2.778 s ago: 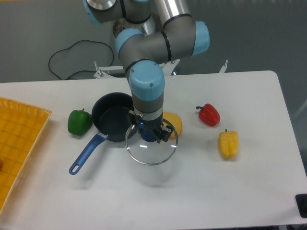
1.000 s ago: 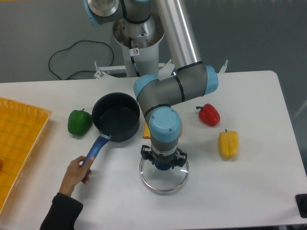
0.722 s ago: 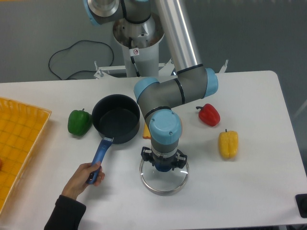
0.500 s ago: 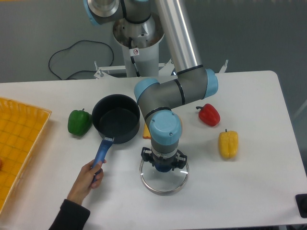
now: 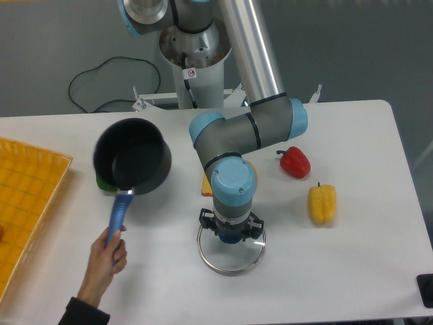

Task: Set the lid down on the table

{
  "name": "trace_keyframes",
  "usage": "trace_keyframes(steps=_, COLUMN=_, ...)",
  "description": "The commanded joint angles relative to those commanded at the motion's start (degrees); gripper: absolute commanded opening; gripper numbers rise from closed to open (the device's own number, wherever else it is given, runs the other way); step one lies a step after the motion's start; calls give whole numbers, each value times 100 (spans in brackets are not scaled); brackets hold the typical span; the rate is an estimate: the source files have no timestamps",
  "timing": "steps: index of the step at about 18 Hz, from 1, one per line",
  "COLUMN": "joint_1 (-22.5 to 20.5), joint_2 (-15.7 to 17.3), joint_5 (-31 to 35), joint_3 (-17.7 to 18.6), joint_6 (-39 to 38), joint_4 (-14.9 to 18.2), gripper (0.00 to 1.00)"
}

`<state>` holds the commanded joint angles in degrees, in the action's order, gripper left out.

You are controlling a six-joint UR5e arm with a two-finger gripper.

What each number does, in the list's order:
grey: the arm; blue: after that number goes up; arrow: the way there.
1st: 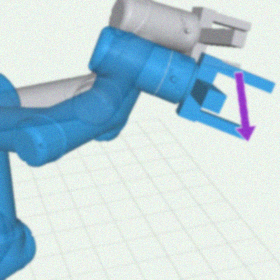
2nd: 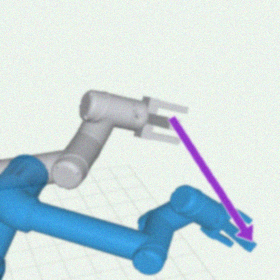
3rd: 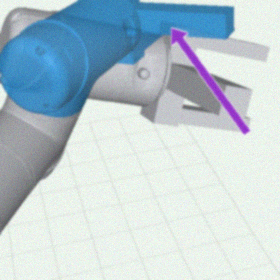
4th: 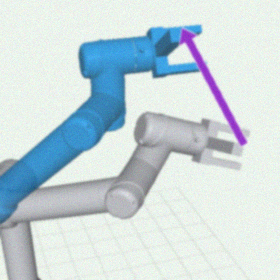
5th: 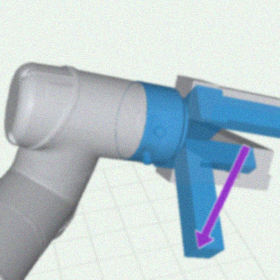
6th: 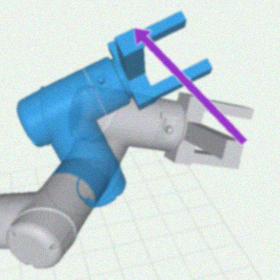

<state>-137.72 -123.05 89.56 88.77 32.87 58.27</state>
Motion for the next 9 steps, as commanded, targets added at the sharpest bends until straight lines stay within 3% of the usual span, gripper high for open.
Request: trace_keyframes(steps=9, joint_1=9, joint_2=-9, joint_5=0, joint_3=0, joint_6=0, joint_4=0, gripper=61)
